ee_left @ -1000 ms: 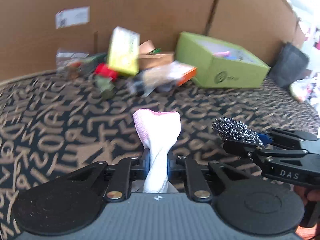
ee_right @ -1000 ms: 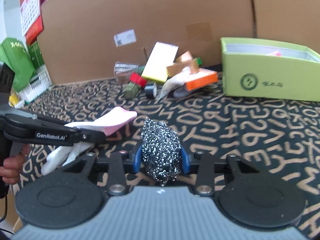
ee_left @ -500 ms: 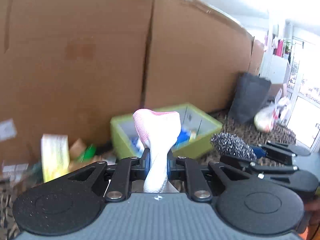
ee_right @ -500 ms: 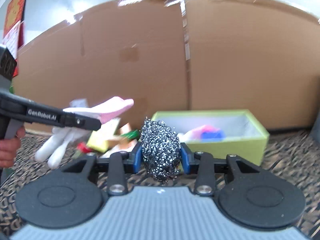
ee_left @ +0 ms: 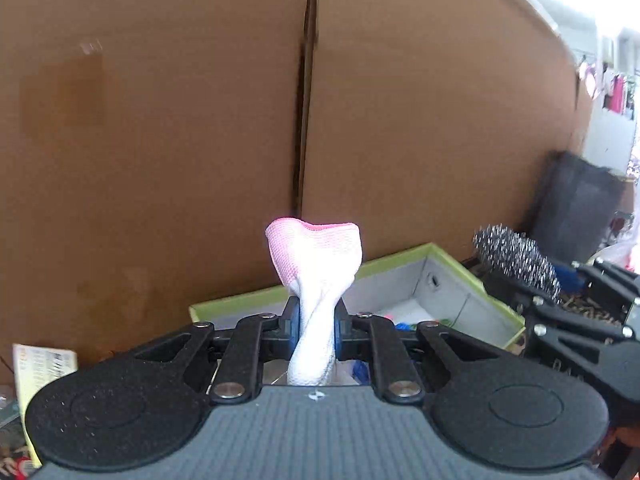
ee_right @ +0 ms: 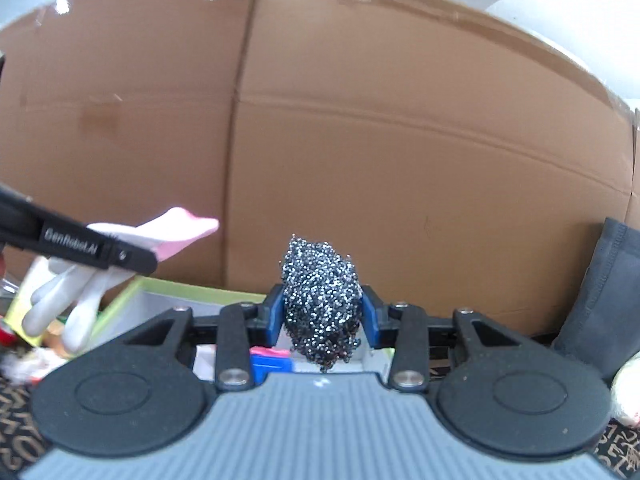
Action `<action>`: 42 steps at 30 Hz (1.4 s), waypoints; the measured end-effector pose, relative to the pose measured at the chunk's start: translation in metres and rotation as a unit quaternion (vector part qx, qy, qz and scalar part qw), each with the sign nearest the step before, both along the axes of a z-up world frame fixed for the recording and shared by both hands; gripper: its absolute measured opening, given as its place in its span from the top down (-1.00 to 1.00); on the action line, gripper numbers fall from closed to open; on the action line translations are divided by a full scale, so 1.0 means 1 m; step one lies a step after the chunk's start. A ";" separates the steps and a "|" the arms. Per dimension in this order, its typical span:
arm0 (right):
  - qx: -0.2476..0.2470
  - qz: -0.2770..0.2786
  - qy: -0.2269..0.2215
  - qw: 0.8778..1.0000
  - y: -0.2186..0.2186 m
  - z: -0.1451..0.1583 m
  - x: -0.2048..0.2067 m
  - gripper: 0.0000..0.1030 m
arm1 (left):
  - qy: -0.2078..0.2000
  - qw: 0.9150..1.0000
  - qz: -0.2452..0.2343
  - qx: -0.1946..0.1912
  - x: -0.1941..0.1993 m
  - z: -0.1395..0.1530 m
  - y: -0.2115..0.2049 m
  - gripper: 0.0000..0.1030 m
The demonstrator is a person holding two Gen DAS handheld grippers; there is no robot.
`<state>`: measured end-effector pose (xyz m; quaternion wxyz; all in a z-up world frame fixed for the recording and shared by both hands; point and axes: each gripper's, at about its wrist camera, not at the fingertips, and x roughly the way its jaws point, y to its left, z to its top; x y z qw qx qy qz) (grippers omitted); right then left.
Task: Organize objects
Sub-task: 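Carry the glove and steel wool into the lime-green box and release, then withdraw both tools from the lime-green box toward the pile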
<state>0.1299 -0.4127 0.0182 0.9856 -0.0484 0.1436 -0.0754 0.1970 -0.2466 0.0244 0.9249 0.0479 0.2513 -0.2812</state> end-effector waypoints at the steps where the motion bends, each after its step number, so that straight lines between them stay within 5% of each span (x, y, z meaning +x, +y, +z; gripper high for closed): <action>1: 0.002 -0.001 0.006 1.000 -0.003 -0.004 0.008 0.26 | 0.006 1.000 0.000 0.006 0.005 -0.006 -0.004 0.72; 5: 0.002 -0.005 0.025 1.000 -0.013 -0.023 0.035 0.21 | 0.020 1.000 0.000 0.016 0.019 -0.025 -0.016 0.72; 7: 0.003 0.007 0.046 0.999 -0.015 -0.033 0.049 -0.13 | 0.016 1.000 -0.003 0.007 0.022 -0.031 -0.016 0.54; 9: -0.007 0.000 0.051 0.999 -0.011 -0.040 0.048 -0.48 | 0.015 1.000 -0.005 0.001 0.019 -0.034 -0.011 -0.74; 10: -0.016 -0.002 0.044 0.999 -0.010 -0.041 0.043 -0.59 | 0.011 1.000 0.004 -0.002 0.015 -0.035 -0.006 -0.85; 13: -0.017 0.001 0.003 1.000 -0.006 -0.043 0.014 -1.00 | -0.019 0.999 0.009 -0.027 -0.006 -0.033 0.012 -0.89; 21: 0.053 0.044 0.001 0.998 0.018 -0.040 -0.050 -1.00 | 0.000 0.998 0.018 -0.056 -0.082 -0.036 0.062 -0.89; 27: 0.071 0.080 0.030 0.994 0.063 -0.046 -0.081 -1.00 | 0.024 0.996 0.071 -0.051 -0.123 -0.039 0.128 -0.89; 34: 0.105 0.160 0.085 0.978 0.138 -0.068 -0.105 -1.00 | 0.034 0.981 0.187 -0.046 -0.164 -0.055 0.225 -0.89; 42: 0.079 0.232 0.134 0.960 0.217 -0.074 -0.123 -1.00 | 0.087 0.959 0.249 -0.100 -0.166 -0.077 0.292 -0.89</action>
